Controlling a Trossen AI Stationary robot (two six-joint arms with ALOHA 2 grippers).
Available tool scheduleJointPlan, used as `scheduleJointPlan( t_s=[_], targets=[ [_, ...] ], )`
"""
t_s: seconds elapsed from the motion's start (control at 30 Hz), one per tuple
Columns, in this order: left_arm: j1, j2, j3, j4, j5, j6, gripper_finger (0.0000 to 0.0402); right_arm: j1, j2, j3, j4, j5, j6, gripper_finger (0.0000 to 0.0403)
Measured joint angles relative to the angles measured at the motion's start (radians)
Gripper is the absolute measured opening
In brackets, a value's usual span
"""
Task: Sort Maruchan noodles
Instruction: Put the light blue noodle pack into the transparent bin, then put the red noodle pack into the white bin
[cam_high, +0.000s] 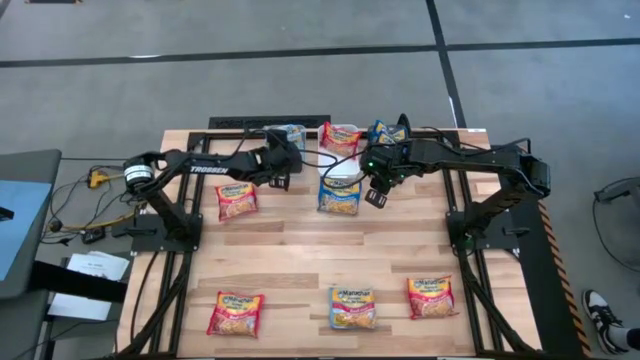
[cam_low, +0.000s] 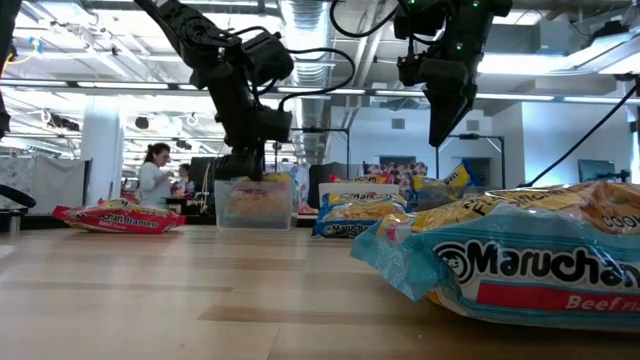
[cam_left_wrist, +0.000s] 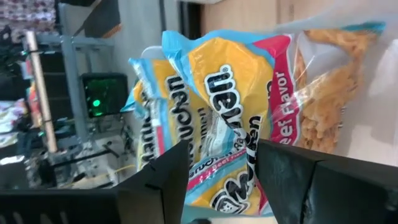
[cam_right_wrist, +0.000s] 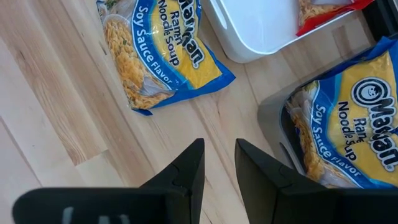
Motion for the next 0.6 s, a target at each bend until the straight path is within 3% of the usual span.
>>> scheduleJointPlan(
  t_s=[0.27,0.6],
  targets=[
    [-0.006,-0.038,0.0,0.005,-0.075,-0.023,0.0165,0.003,0.0,0.0,0.0,0.0,0.034,0.0113],
    [-0.007,-0.132,0.0,0.006,0.014,-0.071,0.0165,0.014,0.0,0.0,0.003,0.0,0.025,0.0113]
  ],
)
